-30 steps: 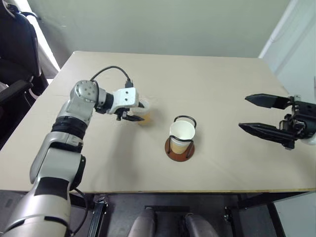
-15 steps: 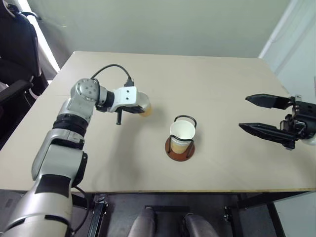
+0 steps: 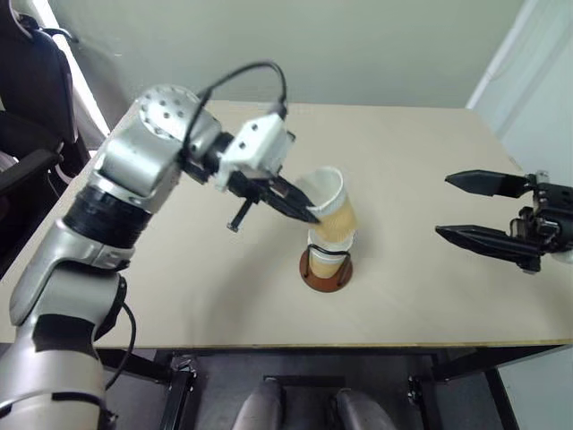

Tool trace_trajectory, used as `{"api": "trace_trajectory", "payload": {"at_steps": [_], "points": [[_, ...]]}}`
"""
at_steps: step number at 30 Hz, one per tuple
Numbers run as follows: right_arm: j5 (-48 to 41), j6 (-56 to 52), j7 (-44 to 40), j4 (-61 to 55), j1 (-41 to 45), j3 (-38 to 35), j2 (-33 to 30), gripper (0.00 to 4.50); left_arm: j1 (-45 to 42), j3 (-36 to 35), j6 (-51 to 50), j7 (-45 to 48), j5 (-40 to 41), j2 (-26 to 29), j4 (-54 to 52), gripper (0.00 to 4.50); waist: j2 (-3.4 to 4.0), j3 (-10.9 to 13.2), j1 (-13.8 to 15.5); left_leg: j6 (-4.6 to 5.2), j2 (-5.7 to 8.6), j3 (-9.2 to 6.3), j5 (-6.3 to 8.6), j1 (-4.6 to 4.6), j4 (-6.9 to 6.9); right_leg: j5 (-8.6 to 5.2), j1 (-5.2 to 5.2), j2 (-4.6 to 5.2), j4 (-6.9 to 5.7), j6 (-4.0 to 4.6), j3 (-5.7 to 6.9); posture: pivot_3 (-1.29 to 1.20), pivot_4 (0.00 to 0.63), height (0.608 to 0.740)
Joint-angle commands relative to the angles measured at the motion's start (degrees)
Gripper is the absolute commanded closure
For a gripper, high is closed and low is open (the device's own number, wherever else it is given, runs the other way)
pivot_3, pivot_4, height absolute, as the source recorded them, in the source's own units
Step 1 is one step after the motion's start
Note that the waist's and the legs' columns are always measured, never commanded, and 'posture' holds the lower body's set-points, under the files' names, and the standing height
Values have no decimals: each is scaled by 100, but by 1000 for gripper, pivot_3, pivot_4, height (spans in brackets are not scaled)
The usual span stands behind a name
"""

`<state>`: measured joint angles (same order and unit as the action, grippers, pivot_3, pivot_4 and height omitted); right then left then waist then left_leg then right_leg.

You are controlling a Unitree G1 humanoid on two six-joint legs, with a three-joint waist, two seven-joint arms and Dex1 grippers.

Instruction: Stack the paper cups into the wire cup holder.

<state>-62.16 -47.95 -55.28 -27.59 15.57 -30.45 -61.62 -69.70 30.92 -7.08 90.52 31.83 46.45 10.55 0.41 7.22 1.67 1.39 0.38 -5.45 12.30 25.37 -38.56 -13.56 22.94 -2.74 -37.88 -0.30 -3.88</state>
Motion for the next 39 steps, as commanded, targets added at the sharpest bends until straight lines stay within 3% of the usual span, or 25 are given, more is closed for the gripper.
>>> {"api": "trace_trajectory", "payload": {"at_steps": [1,7,18,22,32,36,39], "points": [[-117,17,140,-210,-84,-313,-17,0,-248,202,651,198,-467,-105,422,4491,1,0,1,0,0,0,0,-3,0,0,-3,0,0,0,0,0,150,740],[-218,-32,304,-362,-288,-523,-17,0,-375,183,1197,198,-840,-398,1062,4491,1,0,6,1,1,1,10,14,-1,-2,7,0,6,-2,-4,0,150,740],[-208,14,384,-413,-403,-573,-51,0,-225,369,997,198,-328,-230,604,4491,1,0,6,3,1,3,16,63,-7,-4,49,0,15,-8,-4,0,150,740],[-194,47,388,-364,-309,-457,-56,0,-254,354,966,198,-408,-247,653,3566,1,0,8,3,1,3,15,57,-11,-3,46,0,8,-8,-4,0,150,740],[-175,91,353,-326,-205,-304,-20,0,-208,-85,1116,198,-1016,-667,830,28,1,0,11,4,1,4,15,61,-18,-3,47,0,7,-9,-4,0,150,740],[-178,132,315,-309,-206,-267,-2,0,-251,-557,932,136,-953,-875,826,9,1,0,9,4,1,4,15,60,-18,-3,46,0,6,-10,-4,0,150,740],[-151,181,259,-252,-173,-174,16,0,-290,-1140,178,7,-613,-856,771,9,1,0,2,4,1,4,15,61,-19,-1,46,0,6,-11,-4,0,150,740]]}}
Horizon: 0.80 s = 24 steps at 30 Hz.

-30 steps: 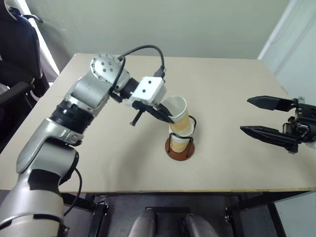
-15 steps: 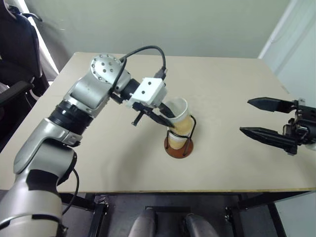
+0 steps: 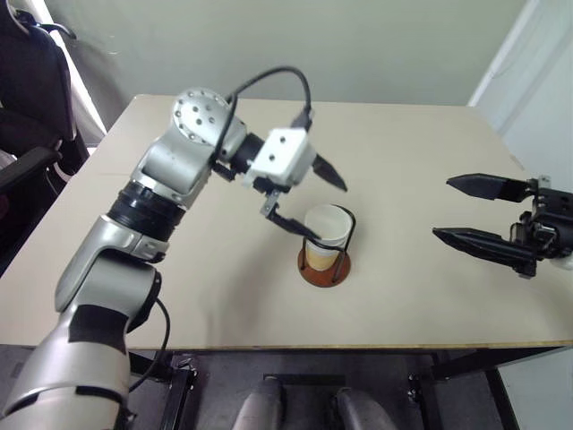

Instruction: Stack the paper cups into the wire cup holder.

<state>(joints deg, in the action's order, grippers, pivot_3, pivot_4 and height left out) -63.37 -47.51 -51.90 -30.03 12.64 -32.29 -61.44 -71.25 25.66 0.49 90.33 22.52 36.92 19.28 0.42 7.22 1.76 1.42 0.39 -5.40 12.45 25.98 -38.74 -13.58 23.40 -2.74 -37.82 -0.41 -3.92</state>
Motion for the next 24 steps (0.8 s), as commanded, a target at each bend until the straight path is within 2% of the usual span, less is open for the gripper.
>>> {"api": "trace_trajectory", "payload": {"at_steps": [1,5,9,11,17,24], "points": [[-10,149,-115,24,129,52,-6,0,-18,-767,-794,76,376,256,-203,9,0,0,-11,0,0,0,0,0,0,0,0,0,0,0,0,0,150,740],[183,173,-570,183,-97,13,-174,0,760,-1613,-1657,-269,488,1116,-402,9,9,-5,-89,0,-1,3,0,-8,7,-2,1,-1,0,-2,-2,0,150,740],[514,204,-1115,487,-452,-242,-463,0,2214,-2568,-2333,-544,598,2155,-684,9,15,-5,-128,-10,-2,4,-6,-14,26,-3,9,-3,0,-1,-8,0,150,740],[732,297,-1298,711,-490,-217,-588,0,2923,-2976,-2536,-642,682,2468,-865,9,15,-4,-129,-13,-2,7,-8,-11,33,-3,13,-3,1,1,-14,0,150,740],[1483,709,-1687,1472,-215,460,-816,0,4041,-3808,-3033,-848,986,2802,-1433,9,6,-6,-15,-5,0,4,-16,-22,18,2,6,-3,3,23,-16,0,150,740],[1752,1021,-2177,1975,463,1110,-732,0,4995,-4422,-3380,-1030,1188,2929,-2124,9,7,-6,-91,-19,-1,10,-15,-53,42,1,-6,-3,-10,58,-17,0,150,740]]}}
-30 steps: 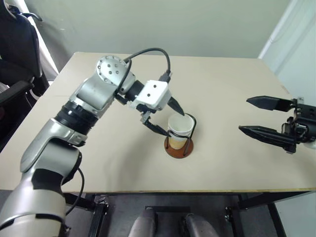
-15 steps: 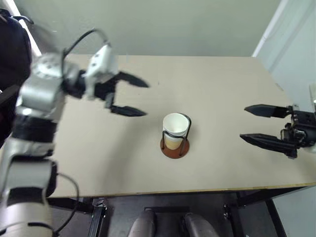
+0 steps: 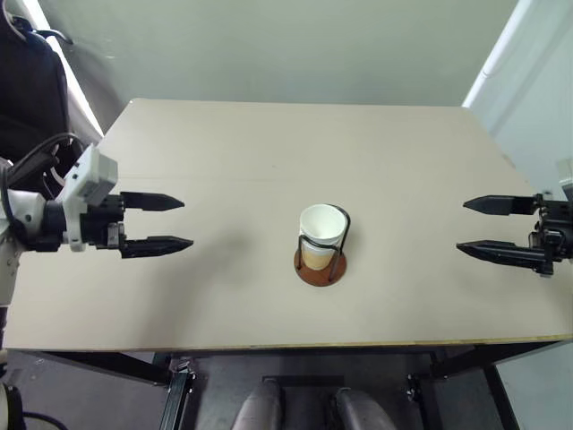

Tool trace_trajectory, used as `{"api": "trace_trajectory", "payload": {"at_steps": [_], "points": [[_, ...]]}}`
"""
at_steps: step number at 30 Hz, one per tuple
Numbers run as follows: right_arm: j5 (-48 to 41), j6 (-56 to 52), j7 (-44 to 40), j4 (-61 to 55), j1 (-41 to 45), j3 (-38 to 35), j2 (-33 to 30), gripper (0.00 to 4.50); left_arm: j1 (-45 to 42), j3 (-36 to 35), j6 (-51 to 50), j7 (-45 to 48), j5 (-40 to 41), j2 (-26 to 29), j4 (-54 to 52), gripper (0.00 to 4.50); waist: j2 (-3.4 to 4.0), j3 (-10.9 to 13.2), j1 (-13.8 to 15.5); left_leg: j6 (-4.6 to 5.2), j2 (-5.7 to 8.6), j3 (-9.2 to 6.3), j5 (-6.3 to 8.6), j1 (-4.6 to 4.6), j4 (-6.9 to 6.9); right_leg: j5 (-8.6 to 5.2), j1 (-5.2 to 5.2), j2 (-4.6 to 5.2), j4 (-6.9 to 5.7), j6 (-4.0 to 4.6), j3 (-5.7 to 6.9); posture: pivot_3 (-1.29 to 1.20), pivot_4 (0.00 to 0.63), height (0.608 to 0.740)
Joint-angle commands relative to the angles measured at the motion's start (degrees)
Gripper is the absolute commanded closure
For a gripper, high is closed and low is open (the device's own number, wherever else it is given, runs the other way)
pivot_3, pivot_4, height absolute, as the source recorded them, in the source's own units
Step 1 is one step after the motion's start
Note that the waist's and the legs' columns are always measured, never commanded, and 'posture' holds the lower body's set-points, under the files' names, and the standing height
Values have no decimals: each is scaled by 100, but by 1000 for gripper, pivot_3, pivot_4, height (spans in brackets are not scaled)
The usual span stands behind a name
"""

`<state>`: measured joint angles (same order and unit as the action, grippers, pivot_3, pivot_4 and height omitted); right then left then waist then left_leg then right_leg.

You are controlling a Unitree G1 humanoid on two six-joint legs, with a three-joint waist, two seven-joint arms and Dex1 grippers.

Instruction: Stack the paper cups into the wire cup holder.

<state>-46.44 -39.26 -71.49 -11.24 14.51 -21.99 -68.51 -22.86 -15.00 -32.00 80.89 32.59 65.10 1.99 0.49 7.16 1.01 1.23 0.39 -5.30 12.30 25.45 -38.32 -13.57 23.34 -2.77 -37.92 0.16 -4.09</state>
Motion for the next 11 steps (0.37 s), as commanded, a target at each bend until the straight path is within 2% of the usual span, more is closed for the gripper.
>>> {"api": "trace_trajectory", "payload": {"at_steps": [1,11], "points": [[56,221,-296,145,374,136,-3,0,250,-424,-164,-118,206,107,-489,9,0,0,-19,-3,0,0,-2,-1,8,-2,0,0,-1,4,0,0,150,740],[272,301,-569,412,882,512,54,0,643,-611,-279,-428,206,142,-791,9,0,0,-34,-12,-4,-1,-1,-5,29,-6,5,-1,0,10,0,0,150,740]]}}
